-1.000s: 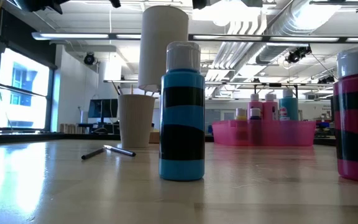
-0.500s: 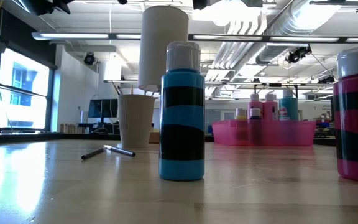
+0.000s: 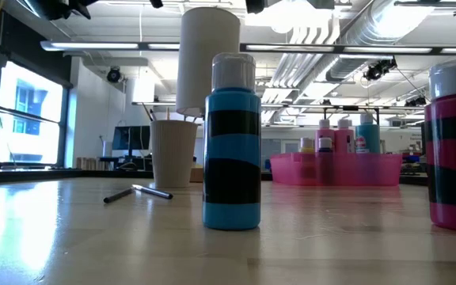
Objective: Pick & Place Paint Supplies
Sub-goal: Put the silver eyeshadow brush into the white cup
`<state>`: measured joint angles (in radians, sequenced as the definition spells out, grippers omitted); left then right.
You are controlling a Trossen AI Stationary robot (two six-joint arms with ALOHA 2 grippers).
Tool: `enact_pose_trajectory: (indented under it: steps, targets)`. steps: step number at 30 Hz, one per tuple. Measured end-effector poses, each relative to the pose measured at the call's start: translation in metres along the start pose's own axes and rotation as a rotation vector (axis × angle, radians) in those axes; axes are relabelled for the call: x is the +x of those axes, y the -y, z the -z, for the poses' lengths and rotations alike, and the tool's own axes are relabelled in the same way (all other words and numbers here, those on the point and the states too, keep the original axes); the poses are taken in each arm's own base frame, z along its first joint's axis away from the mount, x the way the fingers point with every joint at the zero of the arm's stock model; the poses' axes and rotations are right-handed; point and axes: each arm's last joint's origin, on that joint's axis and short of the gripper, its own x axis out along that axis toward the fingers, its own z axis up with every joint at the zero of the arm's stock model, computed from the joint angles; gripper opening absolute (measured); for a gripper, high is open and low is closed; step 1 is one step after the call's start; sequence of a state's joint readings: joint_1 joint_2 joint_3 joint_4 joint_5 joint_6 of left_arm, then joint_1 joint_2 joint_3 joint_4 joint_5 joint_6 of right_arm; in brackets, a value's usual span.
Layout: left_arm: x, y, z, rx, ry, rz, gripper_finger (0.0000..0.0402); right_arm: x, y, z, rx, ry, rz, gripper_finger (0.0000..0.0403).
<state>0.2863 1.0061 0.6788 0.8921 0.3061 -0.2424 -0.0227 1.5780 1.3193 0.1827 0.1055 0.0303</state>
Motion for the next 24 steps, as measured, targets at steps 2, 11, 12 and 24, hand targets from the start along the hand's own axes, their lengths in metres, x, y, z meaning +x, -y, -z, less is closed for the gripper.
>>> enact_pose_trajectory:
  steps: [2, 11, 12, 24]
  targets:
    - [0.0000, 0.0000, 0.0000, 0.001, 0.000, 0.000, 0.0172, 0.0000, 0.0000, 0.0000, 0.000, 0.000, 0.000, 0.0007]
    - [-0.0001, -0.0001, 0.0001, 0.001, 0.001, -0.003, 0.0108, 0.0000, 0.0000, 0.0000, 0.000, 0.000, 0.000, 0.0007]
    - [-0.0001, -0.0001, 0.0001, 0.001, 0.000, -0.003, 0.0104, 0.0000, 0.0000, 0.0000, 0.000, 0.000, 0.000, 0.0007]
    - [-0.0001, -0.0001, 0.0001, 0.011, 0.001, -0.003, 0.0054, 0.0000, 0.0002, 0.0000, 0.000, 0.000, 0.002, 0.0007]
